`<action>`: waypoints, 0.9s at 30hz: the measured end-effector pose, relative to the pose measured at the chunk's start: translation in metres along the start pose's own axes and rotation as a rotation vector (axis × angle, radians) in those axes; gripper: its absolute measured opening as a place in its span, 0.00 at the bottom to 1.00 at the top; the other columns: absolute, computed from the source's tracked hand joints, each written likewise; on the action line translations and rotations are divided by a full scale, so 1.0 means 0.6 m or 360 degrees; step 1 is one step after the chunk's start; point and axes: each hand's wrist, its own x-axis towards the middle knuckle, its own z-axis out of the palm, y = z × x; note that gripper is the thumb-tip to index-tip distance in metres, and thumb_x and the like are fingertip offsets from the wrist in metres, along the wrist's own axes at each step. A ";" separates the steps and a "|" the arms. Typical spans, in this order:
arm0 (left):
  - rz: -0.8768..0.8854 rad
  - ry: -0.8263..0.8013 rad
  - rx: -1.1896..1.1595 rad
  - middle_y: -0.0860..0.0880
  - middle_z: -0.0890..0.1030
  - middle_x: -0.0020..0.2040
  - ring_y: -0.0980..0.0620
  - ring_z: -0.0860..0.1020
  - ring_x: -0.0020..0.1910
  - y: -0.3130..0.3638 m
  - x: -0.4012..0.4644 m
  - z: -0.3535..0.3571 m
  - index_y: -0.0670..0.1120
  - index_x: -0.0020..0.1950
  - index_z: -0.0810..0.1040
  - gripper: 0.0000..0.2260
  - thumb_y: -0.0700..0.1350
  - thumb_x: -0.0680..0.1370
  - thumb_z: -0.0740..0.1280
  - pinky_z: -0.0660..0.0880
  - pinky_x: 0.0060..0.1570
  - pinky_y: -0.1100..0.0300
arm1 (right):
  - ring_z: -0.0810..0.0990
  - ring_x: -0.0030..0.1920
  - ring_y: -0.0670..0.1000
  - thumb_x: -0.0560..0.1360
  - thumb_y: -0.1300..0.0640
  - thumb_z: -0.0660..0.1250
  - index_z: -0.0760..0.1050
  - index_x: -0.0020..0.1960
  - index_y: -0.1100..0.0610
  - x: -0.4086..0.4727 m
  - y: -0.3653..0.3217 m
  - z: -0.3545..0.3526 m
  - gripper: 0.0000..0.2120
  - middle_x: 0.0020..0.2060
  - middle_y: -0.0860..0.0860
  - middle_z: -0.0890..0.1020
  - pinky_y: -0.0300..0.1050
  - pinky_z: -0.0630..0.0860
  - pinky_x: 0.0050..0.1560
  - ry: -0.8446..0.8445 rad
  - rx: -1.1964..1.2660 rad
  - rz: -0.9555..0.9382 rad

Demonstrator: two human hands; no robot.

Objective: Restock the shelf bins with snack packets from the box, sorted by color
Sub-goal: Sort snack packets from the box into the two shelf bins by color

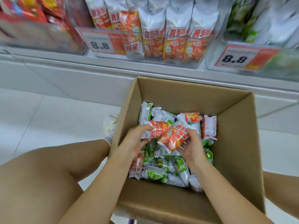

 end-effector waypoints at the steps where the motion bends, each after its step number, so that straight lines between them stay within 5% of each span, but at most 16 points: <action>1: 0.0069 -0.0040 0.0018 0.45 0.80 0.48 0.51 0.76 0.46 0.018 -0.018 0.001 0.44 0.47 0.78 0.03 0.37 0.76 0.67 0.73 0.45 0.60 | 0.79 0.47 0.50 0.80 0.50 0.59 0.75 0.52 0.52 -0.015 -0.018 0.007 0.09 0.46 0.51 0.80 0.48 0.76 0.46 -0.0056 0.0027 -0.0038; 5: 0.0297 -0.0162 -0.0040 0.45 0.82 0.48 0.49 0.80 0.49 0.090 -0.090 -0.001 0.44 0.52 0.78 0.05 0.42 0.77 0.66 0.77 0.54 0.55 | 0.80 0.51 0.53 0.69 0.47 0.69 0.76 0.56 0.56 -0.075 -0.086 0.047 0.20 0.49 0.54 0.82 0.56 0.74 0.58 -0.0340 -0.0080 -0.0192; 9: 0.0686 -0.0212 0.0077 0.49 0.84 0.46 0.52 0.82 0.45 0.183 -0.150 -0.025 0.45 0.56 0.77 0.07 0.41 0.78 0.65 0.80 0.52 0.56 | 0.82 0.40 0.45 0.66 0.55 0.71 0.78 0.53 0.57 -0.129 -0.172 0.116 0.16 0.41 0.49 0.84 0.40 0.77 0.40 -0.0511 -0.0346 -0.0539; 13: 0.1106 0.0005 0.0260 0.48 0.82 0.49 0.54 0.81 0.44 0.291 -0.198 -0.062 0.46 0.55 0.76 0.08 0.38 0.77 0.68 0.79 0.51 0.57 | 0.82 0.45 0.41 0.69 0.65 0.73 0.77 0.53 0.56 -0.163 -0.263 0.209 0.14 0.45 0.46 0.84 0.28 0.74 0.40 -0.0593 -0.0734 -0.1012; 15: 0.1310 0.0163 0.0339 0.49 0.81 0.49 0.52 0.80 0.48 0.340 -0.207 -0.084 0.49 0.52 0.77 0.11 0.43 0.72 0.73 0.78 0.52 0.56 | 0.79 0.39 0.34 0.68 0.66 0.75 0.75 0.52 0.55 -0.179 -0.296 0.258 0.16 0.42 0.43 0.81 0.25 0.72 0.37 -0.0583 -0.0837 -0.1199; 17: 0.1511 0.0352 0.0567 0.52 0.81 0.51 0.54 0.79 0.50 0.384 -0.208 -0.101 0.50 0.55 0.78 0.18 0.51 0.67 0.73 0.77 0.52 0.61 | 0.76 0.33 0.33 0.67 0.63 0.76 0.73 0.53 0.53 -0.184 -0.321 0.302 0.19 0.38 0.43 0.77 0.26 0.71 0.32 -0.0556 -0.0922 -0.1380; 22: 0.1970 0.0518 0.1023 0.54 0.75 0.56 0.57 0.73 0.54 0.443 -0.181 -0.095 0.46 0.64 0.71 0.22 0.48 0.73 0.71 0.64 0.46 0.78 | 0.74 0.46 0.36 0.69 0.55 0.76 0.69 0.55 0.48 -0.155 -0.355 0.385 0.20 0.48 0.38 0.74 0.25 0.68 0.41 -0.0413 -0.1278 -0.1751; 27: 0.2124 0.0650 0.1423 0.47 0.74 0.54 0.50 0.72 0.52 0.485 -0.131 -0.087 0.43 0.59 0.72 0.13 0.46 0.77 0.67 0.63 0.42 0.66 | 0.74 0.52 0.46 0.71 0.53 0.74 0.70 0.59 0.52 -0.097 -0.354 0.432 0.21 0.56 0.46 0.76 0.39 0.69 0.50 -0.0331 -0.1583 -0.2053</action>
